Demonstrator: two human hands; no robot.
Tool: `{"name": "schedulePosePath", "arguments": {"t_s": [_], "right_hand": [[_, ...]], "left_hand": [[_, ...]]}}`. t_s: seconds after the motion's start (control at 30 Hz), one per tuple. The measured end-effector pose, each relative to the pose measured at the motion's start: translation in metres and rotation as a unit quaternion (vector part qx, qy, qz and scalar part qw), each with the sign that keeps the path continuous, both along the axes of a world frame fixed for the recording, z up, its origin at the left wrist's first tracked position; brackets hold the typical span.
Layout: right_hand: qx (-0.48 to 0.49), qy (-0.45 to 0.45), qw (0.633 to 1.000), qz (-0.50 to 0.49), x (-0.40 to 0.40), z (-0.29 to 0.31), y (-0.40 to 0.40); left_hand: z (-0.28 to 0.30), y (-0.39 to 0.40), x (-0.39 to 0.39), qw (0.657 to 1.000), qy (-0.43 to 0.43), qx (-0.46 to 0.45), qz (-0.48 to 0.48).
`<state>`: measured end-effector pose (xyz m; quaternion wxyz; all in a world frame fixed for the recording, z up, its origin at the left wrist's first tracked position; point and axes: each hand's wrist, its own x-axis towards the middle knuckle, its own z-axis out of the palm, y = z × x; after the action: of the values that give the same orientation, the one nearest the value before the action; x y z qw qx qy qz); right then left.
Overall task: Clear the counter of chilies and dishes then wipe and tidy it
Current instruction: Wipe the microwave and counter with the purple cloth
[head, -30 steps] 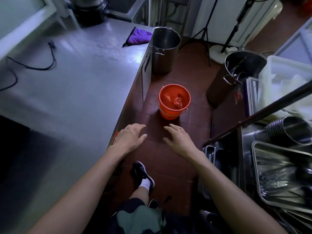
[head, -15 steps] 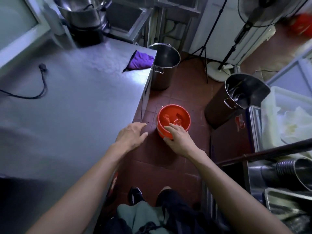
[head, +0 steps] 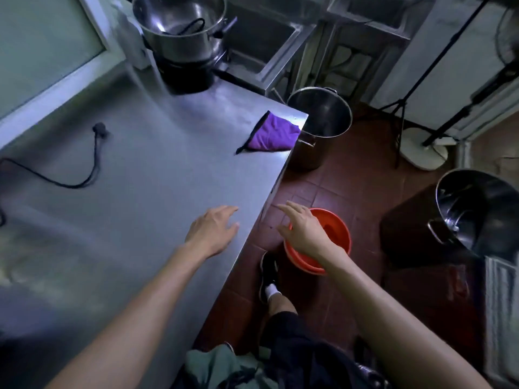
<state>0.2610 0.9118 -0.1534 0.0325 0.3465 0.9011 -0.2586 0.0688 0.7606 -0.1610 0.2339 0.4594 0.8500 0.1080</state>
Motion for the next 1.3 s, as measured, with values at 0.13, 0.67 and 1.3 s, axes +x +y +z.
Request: {"name": "schedulePosePath", "arguments": {"t_s": [0.13, 0.67, 1.3], "right_hand": [[-0.022, -0.004, 0.999, 0.029, -0.045, -0.013, 0.080], [0.019, -0.014, 0.998, 0.059, -0.158, -0.071, 0.268], [0.061, -0.058, 0.988, 0.131, -0.179, -0.084, 0.282]], "left_hand": [[-0.005, 0.062, -0.024, 1.000, -0.005, -0.009, 0.029], [-0.039, 0.270, -0.103, 0.998, 0.053, -0.018, 0.034], [-0.075, 0.297, -0.101, 0.997, 0.045, -0.021, 0.056]]}}
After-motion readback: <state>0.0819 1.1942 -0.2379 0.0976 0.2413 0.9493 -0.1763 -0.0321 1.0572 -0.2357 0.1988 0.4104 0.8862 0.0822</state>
